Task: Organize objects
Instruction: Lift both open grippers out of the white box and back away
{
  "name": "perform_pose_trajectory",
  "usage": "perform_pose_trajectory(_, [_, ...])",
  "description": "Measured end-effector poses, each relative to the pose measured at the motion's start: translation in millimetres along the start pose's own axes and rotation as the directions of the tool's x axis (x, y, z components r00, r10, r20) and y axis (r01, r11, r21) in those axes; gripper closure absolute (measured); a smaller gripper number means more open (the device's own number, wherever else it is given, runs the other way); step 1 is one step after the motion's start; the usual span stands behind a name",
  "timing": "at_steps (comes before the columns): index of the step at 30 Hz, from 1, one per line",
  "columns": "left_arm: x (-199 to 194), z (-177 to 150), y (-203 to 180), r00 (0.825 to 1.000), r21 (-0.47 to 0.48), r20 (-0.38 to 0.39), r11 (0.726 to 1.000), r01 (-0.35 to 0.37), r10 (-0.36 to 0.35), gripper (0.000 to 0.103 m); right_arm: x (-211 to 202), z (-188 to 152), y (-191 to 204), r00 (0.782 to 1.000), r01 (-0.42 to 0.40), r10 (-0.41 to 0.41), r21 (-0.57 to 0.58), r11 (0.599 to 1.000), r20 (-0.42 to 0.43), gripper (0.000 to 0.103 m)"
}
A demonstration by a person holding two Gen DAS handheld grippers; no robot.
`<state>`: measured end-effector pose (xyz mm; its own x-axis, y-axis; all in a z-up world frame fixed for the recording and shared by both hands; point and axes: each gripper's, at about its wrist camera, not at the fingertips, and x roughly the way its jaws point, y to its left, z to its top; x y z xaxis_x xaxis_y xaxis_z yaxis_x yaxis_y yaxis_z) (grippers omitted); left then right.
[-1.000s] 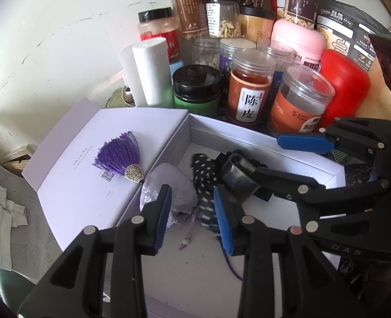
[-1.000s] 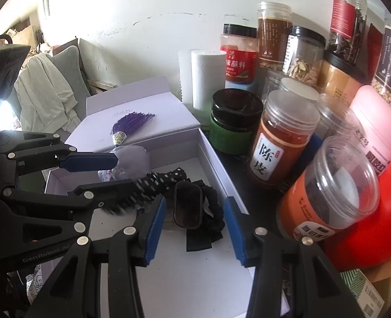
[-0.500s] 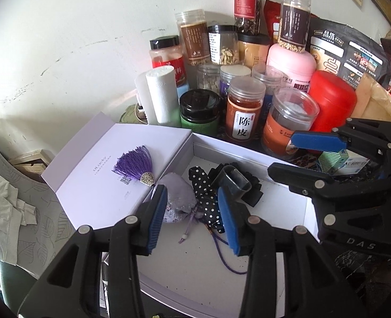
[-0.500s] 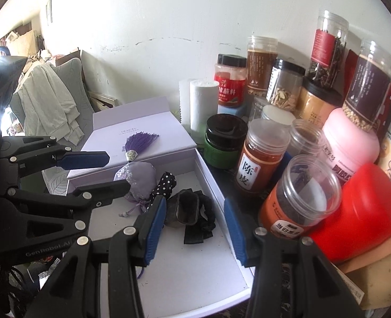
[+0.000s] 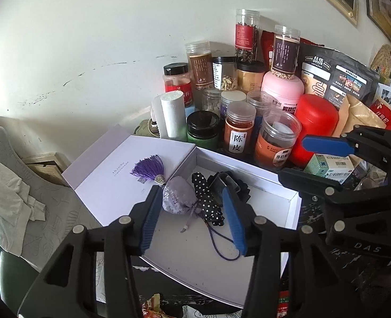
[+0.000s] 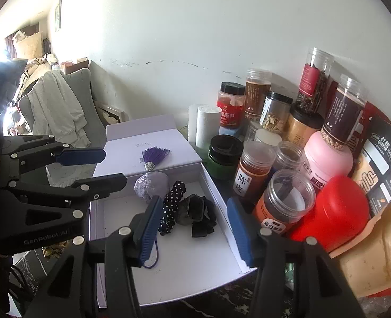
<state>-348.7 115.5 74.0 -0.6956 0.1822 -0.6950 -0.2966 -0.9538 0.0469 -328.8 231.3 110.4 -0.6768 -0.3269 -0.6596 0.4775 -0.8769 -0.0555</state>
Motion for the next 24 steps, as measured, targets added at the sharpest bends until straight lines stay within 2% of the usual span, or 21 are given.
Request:
perform_pose_trajectory(4, [-27, -2, -1, 0.999, -0.002, 0.034, 1.000, -0.010, 0.010, 0.050, -21, 0, 5, 1.000, 0.008, -0.008, -0.004, 1.000, 0.021, 0.051])
perform_pose_trajectory(11, [-73, -9, -4, 0.996, -0.014, 0.077, 0.999, -0.044, 0.045, 0.025, -55, -2, 16, 0.998, 0.014, -0.013, -0.015, 1.000, 0.056, 0.045])
perform_pose_trajectory(15, [-96, -15, -4, 0.995, -0.036, 0.085, 0.998, -0.052, 0.055, 0.022, -75, -6, 22, 0.997, 0.017, -0.014, -0.029, 0.999, 0.074, 0.044])
perform_pose_trajectory(19, [-118, -23, -7, 0.992, -0.044, 0.093, 0.996, -0.080, 0.084, 0.018, -94, -11, 28, 0.996, 0.027, -0.023, -0.041, 0.999, 0.090, 0.039])
perform_pose_trajectory(24, [-145, -33, -15, 0.985, -0.050, 0.120, 0.991, -0.120, 0.126, 0.009, -116, -20, 34, 0.994, 0.038, -0.033, -0.045, 0.998, 0.104, 0.038])
